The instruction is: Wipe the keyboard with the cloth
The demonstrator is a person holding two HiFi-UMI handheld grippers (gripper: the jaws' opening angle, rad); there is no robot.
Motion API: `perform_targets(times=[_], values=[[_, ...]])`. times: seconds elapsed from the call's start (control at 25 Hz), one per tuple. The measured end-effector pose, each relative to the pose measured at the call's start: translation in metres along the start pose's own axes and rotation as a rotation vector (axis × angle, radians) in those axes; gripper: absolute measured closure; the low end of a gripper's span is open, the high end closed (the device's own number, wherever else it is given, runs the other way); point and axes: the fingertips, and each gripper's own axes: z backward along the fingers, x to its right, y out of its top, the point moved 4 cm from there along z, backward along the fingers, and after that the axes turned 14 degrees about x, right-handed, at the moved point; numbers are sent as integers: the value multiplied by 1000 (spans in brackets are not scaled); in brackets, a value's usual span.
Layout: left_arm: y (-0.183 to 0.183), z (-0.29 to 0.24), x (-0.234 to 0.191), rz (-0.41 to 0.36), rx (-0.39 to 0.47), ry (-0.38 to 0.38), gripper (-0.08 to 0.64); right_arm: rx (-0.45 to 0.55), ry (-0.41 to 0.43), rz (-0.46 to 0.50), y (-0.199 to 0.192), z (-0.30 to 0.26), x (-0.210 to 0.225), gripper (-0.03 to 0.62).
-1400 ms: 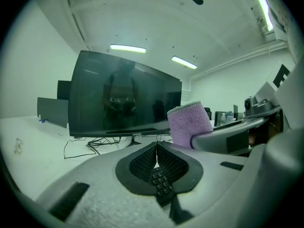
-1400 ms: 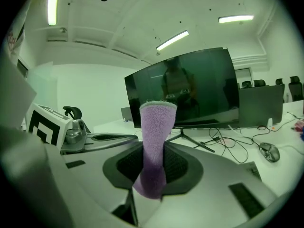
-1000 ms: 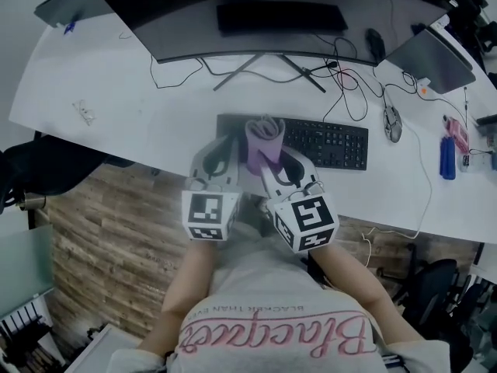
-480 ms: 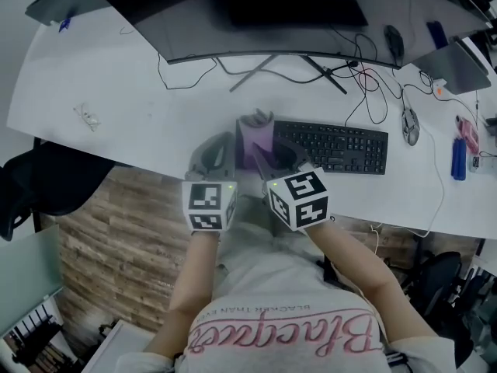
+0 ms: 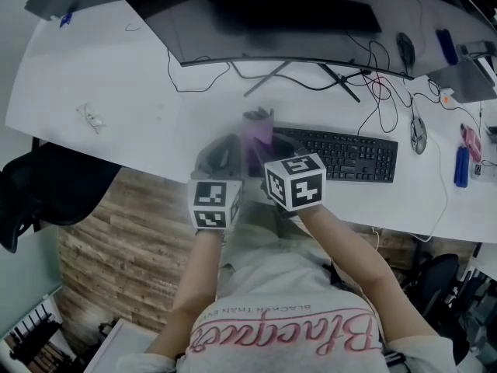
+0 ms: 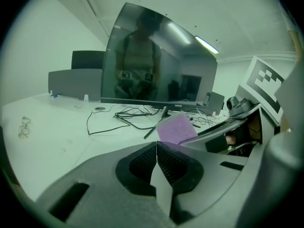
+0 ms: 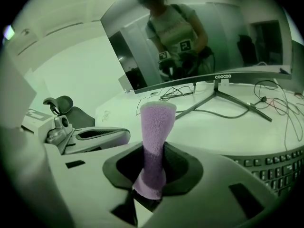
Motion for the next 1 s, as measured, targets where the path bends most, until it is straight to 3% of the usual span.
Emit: perform_targets(times=[0.36,1.0], values=[[-3,-18,-15,-21,-26,-44,554,-45,-71,26,-2,-22,6,506],[-7,-29,-17,-26,-56,-52,554,-72,-106,66,-3,-27,10,508]])
